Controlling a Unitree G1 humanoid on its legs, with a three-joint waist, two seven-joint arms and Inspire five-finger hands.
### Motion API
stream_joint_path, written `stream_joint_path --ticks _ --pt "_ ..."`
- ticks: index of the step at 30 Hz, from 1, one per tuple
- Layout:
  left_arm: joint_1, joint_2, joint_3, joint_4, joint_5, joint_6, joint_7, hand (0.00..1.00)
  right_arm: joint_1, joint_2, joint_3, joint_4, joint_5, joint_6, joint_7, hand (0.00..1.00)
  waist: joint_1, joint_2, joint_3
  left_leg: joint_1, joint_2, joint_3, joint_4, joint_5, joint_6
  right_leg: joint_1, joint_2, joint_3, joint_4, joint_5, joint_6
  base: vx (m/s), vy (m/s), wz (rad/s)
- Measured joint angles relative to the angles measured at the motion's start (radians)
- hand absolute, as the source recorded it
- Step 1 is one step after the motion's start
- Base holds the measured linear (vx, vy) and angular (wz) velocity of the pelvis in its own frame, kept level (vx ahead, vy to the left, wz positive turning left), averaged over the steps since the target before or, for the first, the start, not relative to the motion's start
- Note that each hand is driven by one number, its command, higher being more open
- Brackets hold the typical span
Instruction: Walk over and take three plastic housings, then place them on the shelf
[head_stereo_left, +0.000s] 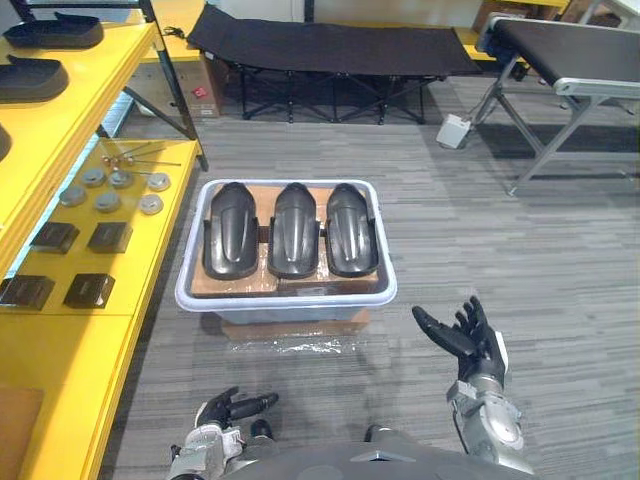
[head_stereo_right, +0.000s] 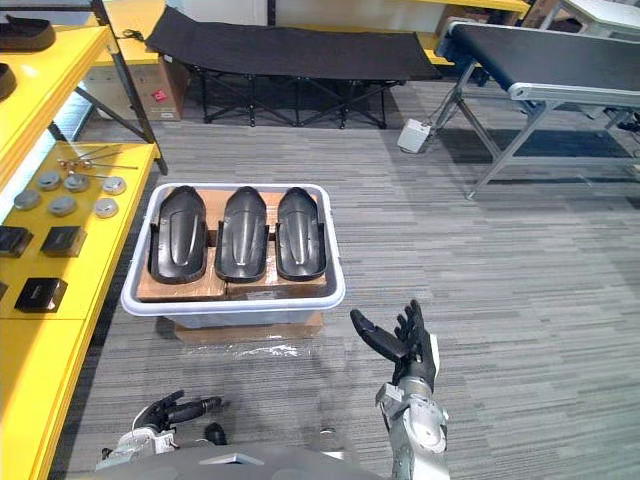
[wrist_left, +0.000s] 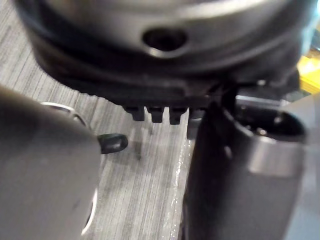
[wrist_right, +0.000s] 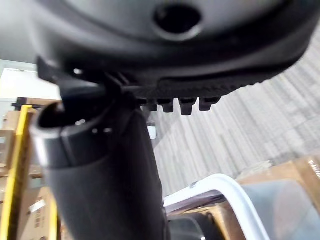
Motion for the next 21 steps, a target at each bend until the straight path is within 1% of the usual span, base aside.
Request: stream_joint_path --ticks 2,4,5,7,8,9,10,12,13,14,15,17,20,21 --pt "0.0 0.009 -0.03 -0.001 0.0 -0.006 -0.005 1.0 -0.002 -0.033 0.004 -0.065 0.009 0.012 0.029 1.0 -0.002 0.002 0.002 0.008 0.004 0.009 0.004 0.0 0.0 -0.004 0.003 0.018 0.011 0.002 -0.002 0.05 0.009 -0.15" --pt "0.0 0.01 -0.043 -0.002 0.0 -0.02 -0.01 1.0 -0.015 -0.073 0.004 -0.091 0.021 0.025 0.041 1.0 -0.002 0.007 0.01 0.003 0.015 0.009 0.005 0.0 0.0 -0.022 0.012 0.034 0.03 0.012 -0.018 0.01 0.01 -0.07" --pt "-0.004 0.014 -0.058 -0.013 -0.001 -0.026 -0.012 1.0 -0.034 -0.098 0.001 -0.1 0.042 0.03 0.041 1.0 -0.001 0.012 0.031 -0.009 0.027 0.006 0.005 0.0 -0.001 -0.037 0.024 0.056 0.031 0.031 -0.042 0.0 0.0 0.0" --pt "-0.015 0.024 -0.064 -0.025 -0.004 -0.038 -0.014 1.0 -0.067 -0.11 -0.001 -0.102 0.052 0.03 0.031 1.0 -0.003 0.006 0.072 -0.035 0.034 -0.001 0.018 -0.012 -0.002 -0.055 0.03 0.065 0.031 0.043 -0.045 -0.08 0.018 0.04" --pt "-0.033 0.036 -0.063 -0.032 -0.007 -0.045 -0.014 1.0 -0.104 -0.113 -0.001 -0.101 0.052 0.03 0.014 1.0 0.0 -0.009 0.106 -0.085 0.035 -0.009 0.065 -0.034 0.001 -0.084 0.025 0.083 0.032 0.046 -0.042 -0.16 0.029 0.06" --pt "-0.059 0.047 -0.064 -0.029 -0.02 -0.045 -0.01 1.0 -0.146 -0.117 -0.001 -0.1 0.052 0.031 -0.014 1.0 0.001 -0.017 0.141 -0.135 0.036 -0.019 0.112 -0.053 -0.002 -0.112 0.019 0.098 0.031 0.046 -0.042 -0.17 0.033 0.08" --pt "-0.07 0.049 -0.064 -0.029 -0.037 -0.045 -0.008 1.0 -0.169 -0.123 0.0 -0.099 0.052 0.031 -0.03 1.0 0.001 -0.018 0.159 -0.157 0.036 -0.023 0.133 -0.057 -0.001 -0.122 0.017 0.109 0.031 0.046 -0.041 -0.18 0.023 0.16" --pt "-0.115 0.049 -0.067 -0.03 -0.072 -0.062 0.0 1.0 -0.275 -0.186 0.002 -0.069 0.05 0.034 -0.092 1.0 0.004 -0.002 0.239 -0.224 0.038 -0.05 0.199 -0.073 0.004 -0.146 0.013 0.127 0.029 0.046 -0.041 -0.16 0.022 0.23" --pt "-0.123 0.05 -0.071 -0.03 -0.08 -0.067 0.002 1.0 -0.306 -0.203 0.001 -0.053 0.047 0.037 -0.111 1.0 0.005 0.004 0.253 -0.239 0.039 -0.056 0.211 -0.074 0.005 -0.153 0.013 0.128 0.029 0.046 -0.041 -0.13 0.017 0.26" --pt "-0.137 0.05 -0.085 -0.03 -0.087 -0.073 0.01 1.0 -0.369 -0.238 -0.001 -0.016 0.047 0.053 -0.154 1.0 0.008 0.016 0.268 -0.272 0.039 -0.069 0.228 -0.072 0.005 -0.173 0.013 0.127 0.029 0.046 -0.04 -0.1 0.01 0.26" --pt "-0.148 0.05 -0.101 -0.03 -0.088 -0.076 0.013 1.0 -0.428 -0.272 -0.002 0.021 0.047 0.073 -0.191 1.0 0.008 0.026 0.276 -0.301 0.039 -0.084 0.237 -0.065 0.009 -0.189 0.015 0.124 0.029 0.048 -0.038 -0.08 0.006 0.27" --pt "-0.164 0.05 -0.114 -0.027 -0.087 -0.079 0.016 1.0 -0.508 -0.311 -0.003 0.085 0.049 0.097 -0.235 1.0 0.012 0.036 0.286 -0.329 0.041 -0.101 0.245 -0.057 0.013 -0.204 0.019 0.119 0.029 0.051 -0.033 -0.05 -0.002 0.22" --pt "-0.183 0.056 -0.136 -0.026 -0.088 -0.082 0.015 1.0 -0.621 -0.366 -0.009 0.175 0.05 0.134 -0.277 1.0 0.028 0.039 0.287 -0.362 0.045 -0.12 0.247 -0.042 0.02 -0.225 0.026 0.108 0.029 0.058 -0.025 -0.03 -0.011 0.17" --pt "-0.185 0.056 -0.137 -0.026 -0.088 -0.082 0.015 1.0 -0.645 -0.381 -0.009 0.193 0.053 0.14 -0.279 1.0 0.028 0.04 0.288 -0.369 0.044 -0.125 0.249 -0.041 0.021 -0.228 0.026 0.107 0.03 0.059 -0.025 -0.02 0.004 0.17"
